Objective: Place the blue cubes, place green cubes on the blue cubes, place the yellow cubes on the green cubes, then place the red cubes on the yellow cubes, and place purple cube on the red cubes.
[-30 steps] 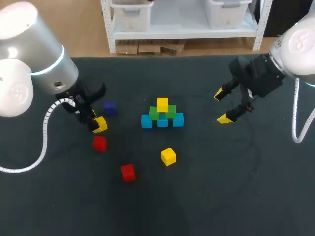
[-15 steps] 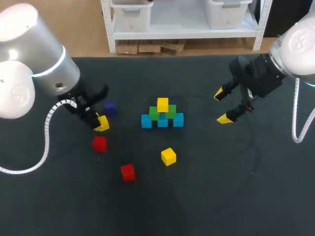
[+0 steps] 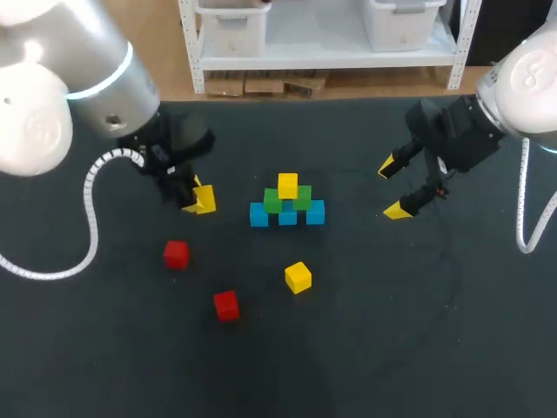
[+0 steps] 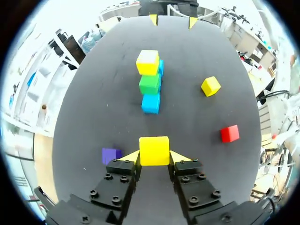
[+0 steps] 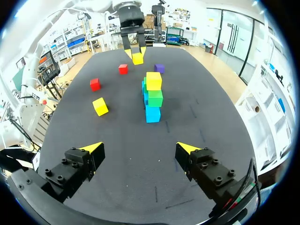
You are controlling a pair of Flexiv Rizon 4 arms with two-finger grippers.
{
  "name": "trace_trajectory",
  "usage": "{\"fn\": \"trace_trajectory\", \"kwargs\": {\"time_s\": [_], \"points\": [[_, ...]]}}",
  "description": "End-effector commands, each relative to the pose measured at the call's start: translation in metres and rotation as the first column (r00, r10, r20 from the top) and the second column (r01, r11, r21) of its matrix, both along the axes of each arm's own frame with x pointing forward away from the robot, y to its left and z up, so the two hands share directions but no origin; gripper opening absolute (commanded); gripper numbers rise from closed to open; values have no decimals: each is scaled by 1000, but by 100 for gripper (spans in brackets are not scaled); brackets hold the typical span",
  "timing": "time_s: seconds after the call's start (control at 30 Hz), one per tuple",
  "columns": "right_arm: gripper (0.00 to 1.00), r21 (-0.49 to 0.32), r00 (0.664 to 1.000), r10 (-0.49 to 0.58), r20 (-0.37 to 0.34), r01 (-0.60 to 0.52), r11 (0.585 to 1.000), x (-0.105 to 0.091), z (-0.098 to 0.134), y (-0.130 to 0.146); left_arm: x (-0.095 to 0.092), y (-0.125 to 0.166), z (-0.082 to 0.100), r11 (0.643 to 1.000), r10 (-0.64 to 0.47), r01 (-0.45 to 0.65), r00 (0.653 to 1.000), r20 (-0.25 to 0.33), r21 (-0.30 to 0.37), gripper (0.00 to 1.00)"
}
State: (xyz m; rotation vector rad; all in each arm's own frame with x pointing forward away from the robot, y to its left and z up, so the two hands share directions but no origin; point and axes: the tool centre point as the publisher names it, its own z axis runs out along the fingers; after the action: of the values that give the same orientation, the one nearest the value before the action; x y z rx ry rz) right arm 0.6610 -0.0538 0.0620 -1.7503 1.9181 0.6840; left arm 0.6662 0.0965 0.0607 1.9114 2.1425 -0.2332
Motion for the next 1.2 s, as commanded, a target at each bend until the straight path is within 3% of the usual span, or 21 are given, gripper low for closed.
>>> {"fn": "trace_trajectory", "kwargs": {"time_s": [0.03,0.3,0.73,1.2], "points": [[100,3,1000,2,-1,-2,1000,1,-1,0,8,-11,10,1000,-25,25,1000,-9,16,0],[100,3,1000,2,-1,-2,1000,1,-1,0,16,-34,18,994,-99,100,995,-22,41,0],[100,3,1000,2,-1,-2,1000,1,-1,0,22,-74,17,986,-164,164,986,-12,10,0],[100,3,1000,2,-1,-2,1000,1,-1,0,29,-87,12,984,-178,178,984,-14,0,0]]}}
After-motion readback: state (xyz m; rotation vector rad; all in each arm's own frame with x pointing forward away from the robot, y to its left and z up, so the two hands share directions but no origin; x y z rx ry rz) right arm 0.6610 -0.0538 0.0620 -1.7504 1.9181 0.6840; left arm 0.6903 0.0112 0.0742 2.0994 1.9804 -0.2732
